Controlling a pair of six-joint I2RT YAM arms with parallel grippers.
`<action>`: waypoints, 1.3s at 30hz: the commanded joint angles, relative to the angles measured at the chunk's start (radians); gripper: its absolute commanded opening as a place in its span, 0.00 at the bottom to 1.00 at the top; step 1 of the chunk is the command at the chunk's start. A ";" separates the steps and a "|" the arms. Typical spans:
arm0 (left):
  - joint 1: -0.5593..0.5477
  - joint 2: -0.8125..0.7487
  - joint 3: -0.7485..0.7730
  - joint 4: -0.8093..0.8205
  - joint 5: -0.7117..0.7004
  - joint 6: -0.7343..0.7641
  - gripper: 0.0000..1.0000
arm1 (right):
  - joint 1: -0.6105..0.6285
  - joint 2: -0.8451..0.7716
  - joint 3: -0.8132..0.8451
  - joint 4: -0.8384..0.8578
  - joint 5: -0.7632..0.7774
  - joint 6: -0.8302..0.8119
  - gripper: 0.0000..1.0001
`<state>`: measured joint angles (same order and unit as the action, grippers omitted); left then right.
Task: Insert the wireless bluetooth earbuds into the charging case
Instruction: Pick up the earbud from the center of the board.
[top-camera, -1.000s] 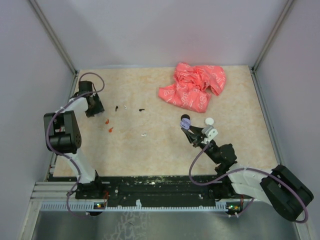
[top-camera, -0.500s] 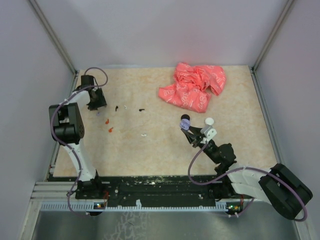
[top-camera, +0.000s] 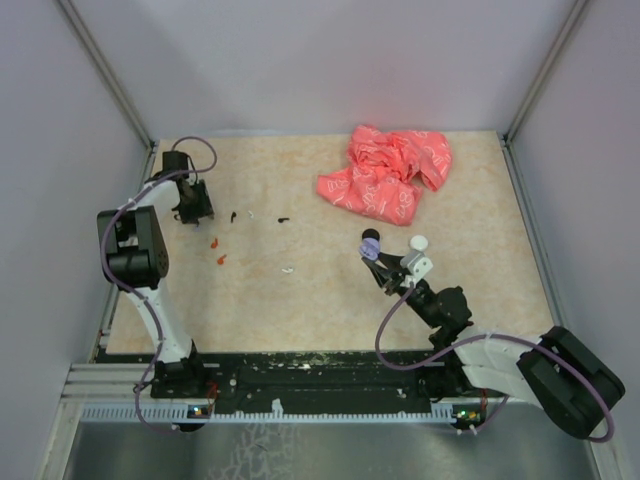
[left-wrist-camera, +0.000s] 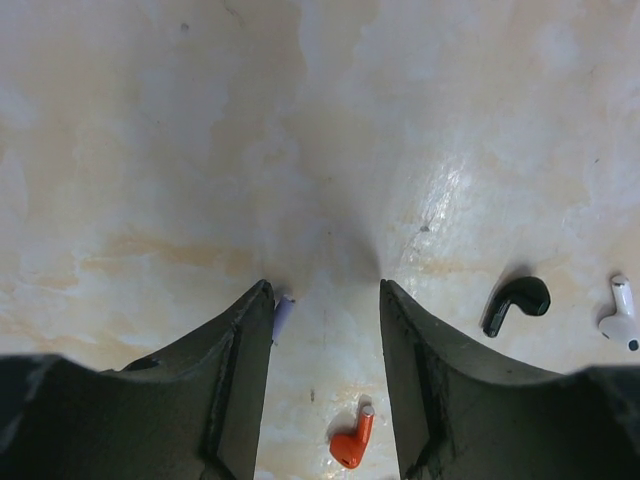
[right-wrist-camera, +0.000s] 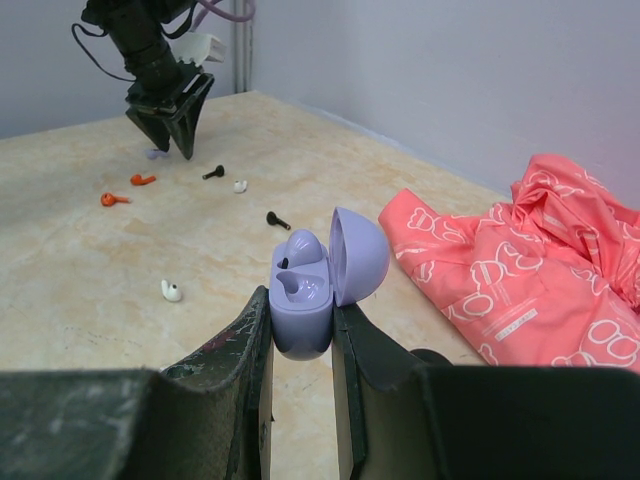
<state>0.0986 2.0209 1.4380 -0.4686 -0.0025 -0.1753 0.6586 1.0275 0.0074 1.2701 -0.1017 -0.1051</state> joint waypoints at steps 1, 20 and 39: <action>-0.011 -0.045 -0.033 -0.082 0.000 0.017 0.52 | 0.004 -0.025 -0.005 0.050 0.005 -0.006 0.00; -0.022 -0.238 -0.144 -0.030 -0.069 0.031 0.54 | 0.003 -0.028 -0.001 0.017 0.000 -0.003 0.00; -0.019 -0.047 0.011 -0.117 -0.192 0.071 0.49 | 0.003 -0.031 -0.001 0.009 0.002 -0.008 0.00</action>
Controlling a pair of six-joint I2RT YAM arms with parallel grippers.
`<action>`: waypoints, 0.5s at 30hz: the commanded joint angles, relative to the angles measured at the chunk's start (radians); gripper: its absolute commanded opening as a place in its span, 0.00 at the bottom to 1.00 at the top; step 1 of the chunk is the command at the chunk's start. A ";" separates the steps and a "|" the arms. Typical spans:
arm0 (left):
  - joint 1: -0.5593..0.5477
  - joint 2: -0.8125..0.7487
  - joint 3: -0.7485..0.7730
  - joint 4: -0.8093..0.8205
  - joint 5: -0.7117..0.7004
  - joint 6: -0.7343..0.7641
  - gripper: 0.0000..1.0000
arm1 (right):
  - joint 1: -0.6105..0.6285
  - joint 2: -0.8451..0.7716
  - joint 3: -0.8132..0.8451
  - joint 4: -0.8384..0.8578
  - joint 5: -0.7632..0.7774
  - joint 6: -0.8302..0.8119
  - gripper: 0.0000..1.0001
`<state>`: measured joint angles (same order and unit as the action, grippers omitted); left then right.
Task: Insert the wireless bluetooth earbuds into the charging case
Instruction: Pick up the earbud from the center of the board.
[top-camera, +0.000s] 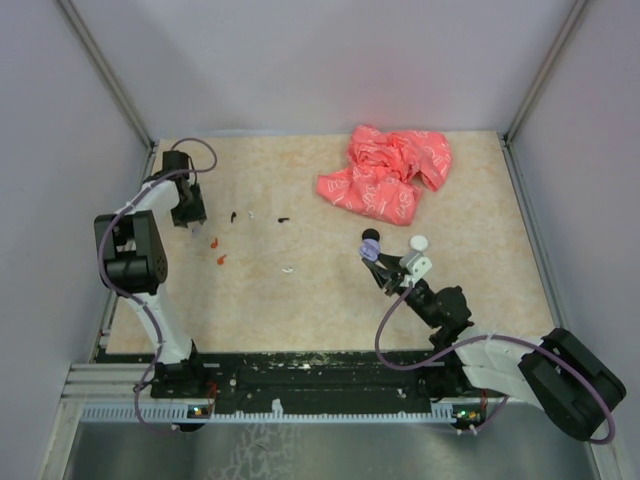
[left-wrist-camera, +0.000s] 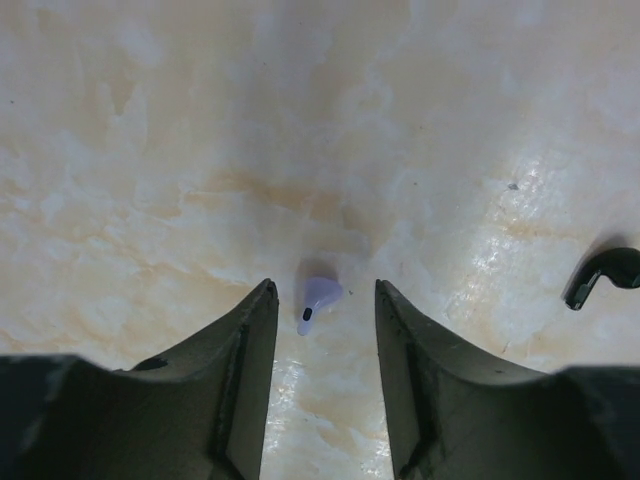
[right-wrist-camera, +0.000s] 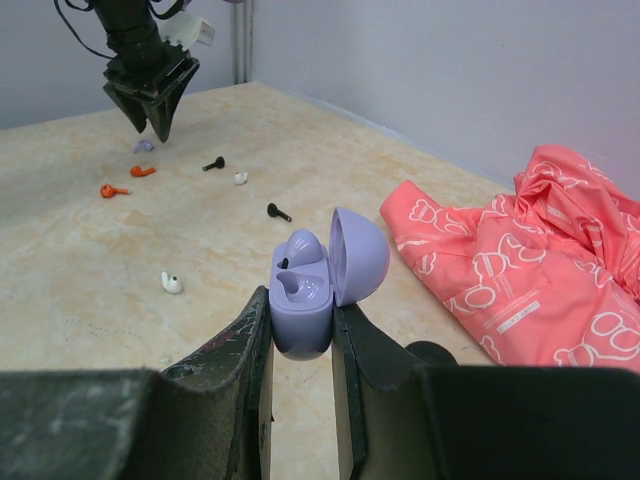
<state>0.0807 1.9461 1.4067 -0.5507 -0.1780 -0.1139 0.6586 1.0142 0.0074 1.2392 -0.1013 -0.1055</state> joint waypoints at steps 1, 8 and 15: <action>-0.001 0.033 0.046 -0.037 -0.016 0.011 0.46 | 0.003 -0.017 -0.001 0.041 0.001 -0.008 0.00; 0.002 0.058 0.061 -0.060 -0.025 0.007 0.42 | 0.003 -0.019 -0.001 0.042 0.002 -0.008 0.00; 0.004 0.075 0.063 -0.073 -0.010 0.011 0.38 | 0.003 -0.023 -0.002 0.041 0.002 -0.005 0.00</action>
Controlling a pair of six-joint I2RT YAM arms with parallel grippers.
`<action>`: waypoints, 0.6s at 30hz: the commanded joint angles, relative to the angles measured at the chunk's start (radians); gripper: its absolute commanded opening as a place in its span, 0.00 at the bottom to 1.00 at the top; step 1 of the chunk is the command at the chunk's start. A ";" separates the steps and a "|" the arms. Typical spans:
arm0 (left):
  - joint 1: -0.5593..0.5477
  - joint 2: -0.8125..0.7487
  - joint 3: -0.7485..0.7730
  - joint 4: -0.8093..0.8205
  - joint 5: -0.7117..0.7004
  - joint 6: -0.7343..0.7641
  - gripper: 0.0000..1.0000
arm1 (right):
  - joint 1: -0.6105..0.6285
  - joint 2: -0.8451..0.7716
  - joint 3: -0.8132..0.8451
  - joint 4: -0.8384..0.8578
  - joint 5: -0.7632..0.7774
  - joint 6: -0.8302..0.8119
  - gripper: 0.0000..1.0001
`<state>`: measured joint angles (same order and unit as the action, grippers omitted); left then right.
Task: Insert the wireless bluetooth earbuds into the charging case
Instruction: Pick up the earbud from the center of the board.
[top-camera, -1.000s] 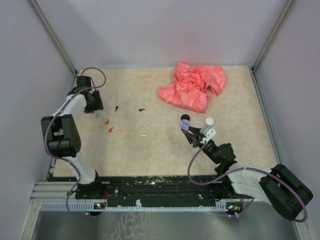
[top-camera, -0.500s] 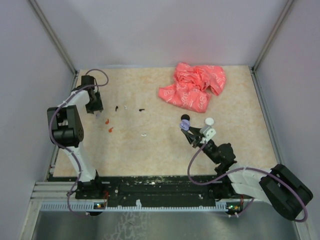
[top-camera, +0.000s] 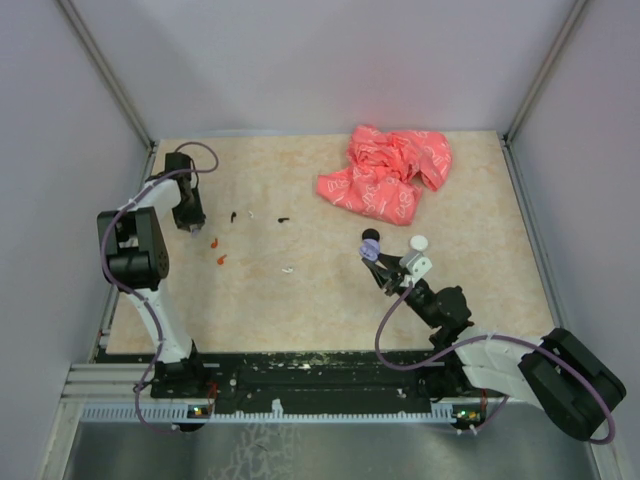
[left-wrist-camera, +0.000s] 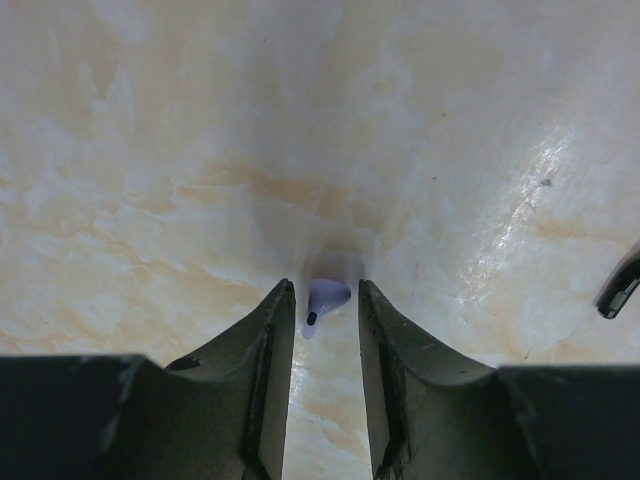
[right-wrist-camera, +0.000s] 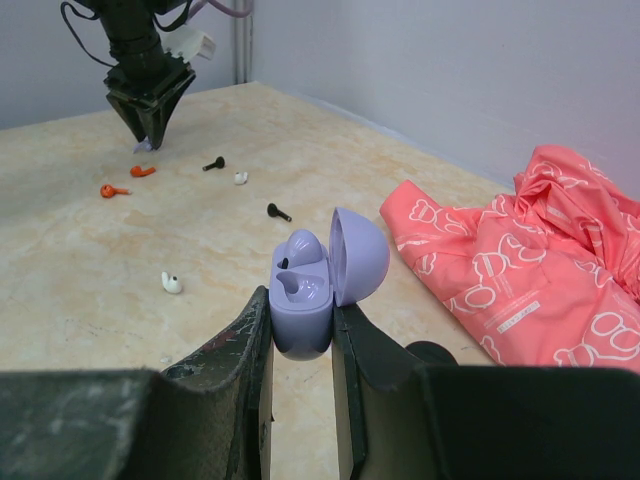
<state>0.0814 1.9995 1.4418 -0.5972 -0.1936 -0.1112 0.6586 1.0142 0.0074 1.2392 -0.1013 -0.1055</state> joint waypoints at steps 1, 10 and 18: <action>0.004 0.025 0.028 -0.030 0.007 0.008 0.37 | 0.003 -0.023 -0.002 0.040 0.001 -0.005 0.00; 0.008 0.052 0.035 -0.045 0.010 0.014 0.32 | 0.003 -0.023 -0.001 0.043 -0.004 0.001 0.00; 0.008 0.070 0.037 -0.095 0.025 0.003 0.21 | 0.003 -0.050 0.000 0.017 0.005 -0.009 0.00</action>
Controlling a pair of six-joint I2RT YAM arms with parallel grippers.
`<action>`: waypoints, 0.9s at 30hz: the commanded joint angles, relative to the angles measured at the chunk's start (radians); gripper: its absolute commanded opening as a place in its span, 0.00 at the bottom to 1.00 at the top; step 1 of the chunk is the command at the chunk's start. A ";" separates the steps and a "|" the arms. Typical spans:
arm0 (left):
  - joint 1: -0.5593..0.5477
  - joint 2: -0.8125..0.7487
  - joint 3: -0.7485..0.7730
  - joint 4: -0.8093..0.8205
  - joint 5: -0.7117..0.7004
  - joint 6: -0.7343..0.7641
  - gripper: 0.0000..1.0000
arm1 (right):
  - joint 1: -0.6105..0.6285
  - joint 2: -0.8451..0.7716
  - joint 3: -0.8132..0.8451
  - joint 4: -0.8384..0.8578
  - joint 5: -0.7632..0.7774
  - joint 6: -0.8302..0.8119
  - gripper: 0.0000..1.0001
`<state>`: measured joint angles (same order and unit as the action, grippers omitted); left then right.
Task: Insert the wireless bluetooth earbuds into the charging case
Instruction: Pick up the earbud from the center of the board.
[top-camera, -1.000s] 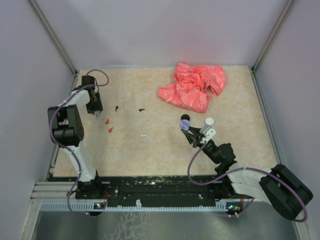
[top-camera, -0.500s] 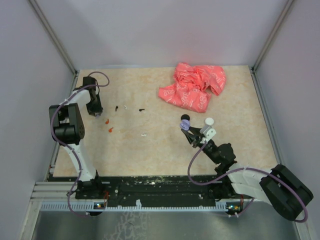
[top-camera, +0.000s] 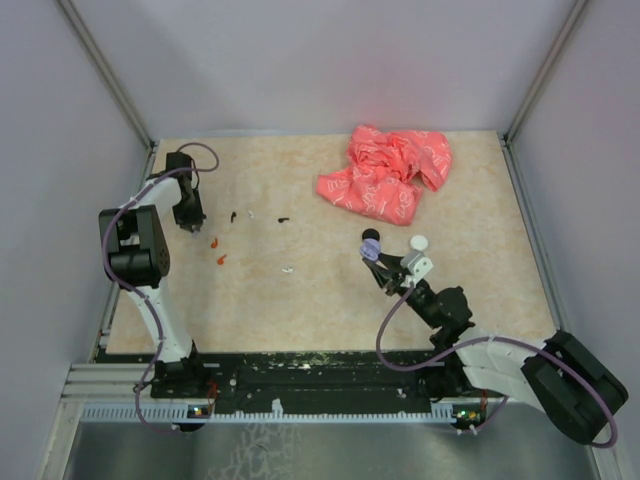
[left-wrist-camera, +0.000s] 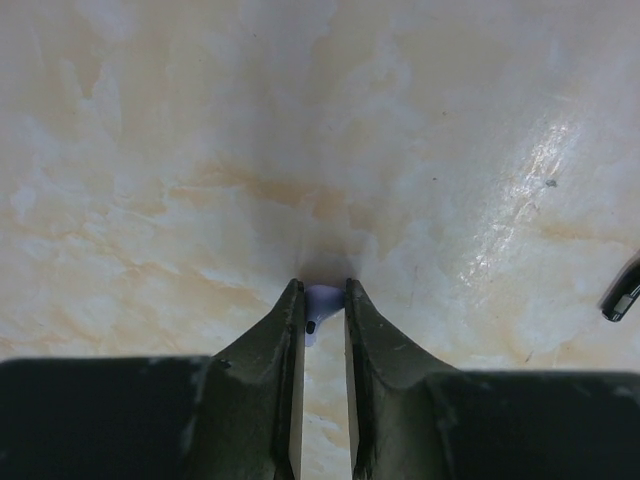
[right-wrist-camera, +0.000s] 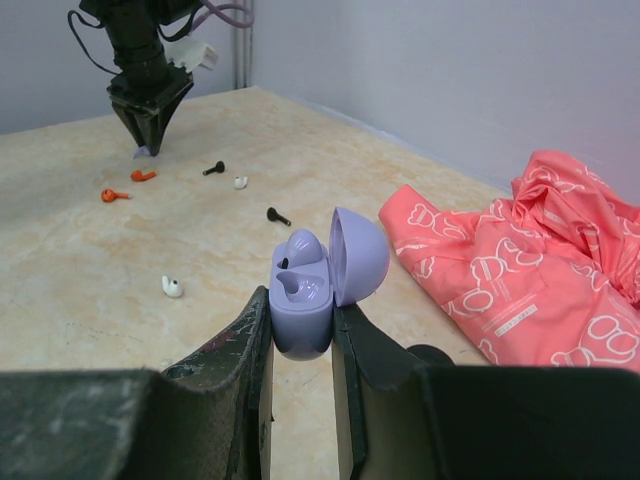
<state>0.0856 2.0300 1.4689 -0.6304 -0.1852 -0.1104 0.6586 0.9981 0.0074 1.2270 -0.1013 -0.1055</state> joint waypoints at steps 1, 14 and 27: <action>0.005 0.039 0.008 -0.069 0.026 -0.002 0.20 | 0.003 -0.039 0.000 0.025 0.007 -0.010 0.00; -0.069 -0.180 -0.110 0.000 0.148 -0.012 0.16 | 0.003 -0.106 0.006 -0.035 -0.003 -0.013 0.00; -0.298 -0.559 -0.333 0.231 0.279 -0.116 0.17 | 0.003 -0.079 0.026 -0.013 -0.029 -0.006 0.00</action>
<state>-0.1631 1.5738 1.2072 -0.5259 -0.0010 -0.1688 0.6586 0.9134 0.0078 1.1591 -0.1116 -0.1123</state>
